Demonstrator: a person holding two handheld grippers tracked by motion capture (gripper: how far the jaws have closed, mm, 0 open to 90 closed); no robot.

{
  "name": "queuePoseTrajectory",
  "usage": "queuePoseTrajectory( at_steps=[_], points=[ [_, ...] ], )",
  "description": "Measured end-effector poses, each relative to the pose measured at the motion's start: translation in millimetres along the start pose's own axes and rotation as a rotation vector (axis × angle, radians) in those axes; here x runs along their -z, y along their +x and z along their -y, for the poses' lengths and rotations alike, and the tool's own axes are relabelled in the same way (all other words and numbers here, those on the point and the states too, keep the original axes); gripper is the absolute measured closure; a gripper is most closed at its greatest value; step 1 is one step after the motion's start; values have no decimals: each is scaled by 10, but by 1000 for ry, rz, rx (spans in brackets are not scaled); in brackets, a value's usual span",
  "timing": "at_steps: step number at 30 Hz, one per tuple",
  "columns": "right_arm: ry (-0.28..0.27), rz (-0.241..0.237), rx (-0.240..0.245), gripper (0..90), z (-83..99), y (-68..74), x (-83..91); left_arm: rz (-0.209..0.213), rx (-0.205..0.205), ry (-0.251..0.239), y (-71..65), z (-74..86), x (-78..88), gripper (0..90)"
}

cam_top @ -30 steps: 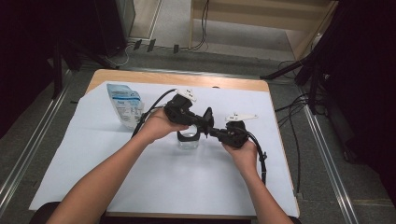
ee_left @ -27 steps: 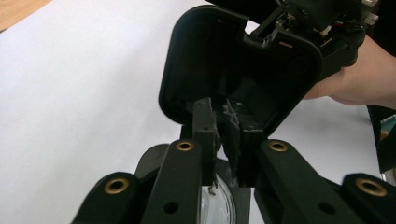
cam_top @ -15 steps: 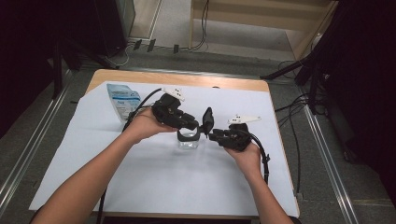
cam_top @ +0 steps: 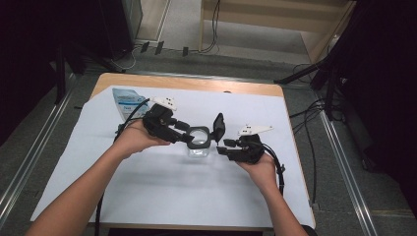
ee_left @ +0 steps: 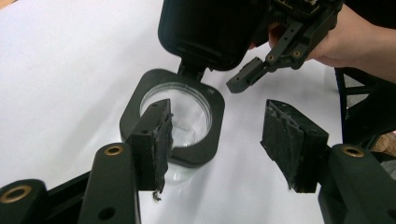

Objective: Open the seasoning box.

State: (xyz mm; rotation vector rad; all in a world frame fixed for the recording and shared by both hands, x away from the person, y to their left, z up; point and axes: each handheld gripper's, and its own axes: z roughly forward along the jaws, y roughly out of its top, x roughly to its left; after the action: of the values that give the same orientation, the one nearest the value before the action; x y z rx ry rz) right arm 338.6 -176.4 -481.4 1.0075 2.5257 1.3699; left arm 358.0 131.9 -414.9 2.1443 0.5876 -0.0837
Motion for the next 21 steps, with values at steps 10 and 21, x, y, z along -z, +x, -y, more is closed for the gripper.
queuePoseTrajectory(
  at_steps=[10,21],
  points=[
    [-5,2,0,550,16,18,29,-13,-6,-49,-15,248,154,487],
    [-12,23,19,554,65,56,46,-27,4,-44,28,510,203,454]
  ],
)
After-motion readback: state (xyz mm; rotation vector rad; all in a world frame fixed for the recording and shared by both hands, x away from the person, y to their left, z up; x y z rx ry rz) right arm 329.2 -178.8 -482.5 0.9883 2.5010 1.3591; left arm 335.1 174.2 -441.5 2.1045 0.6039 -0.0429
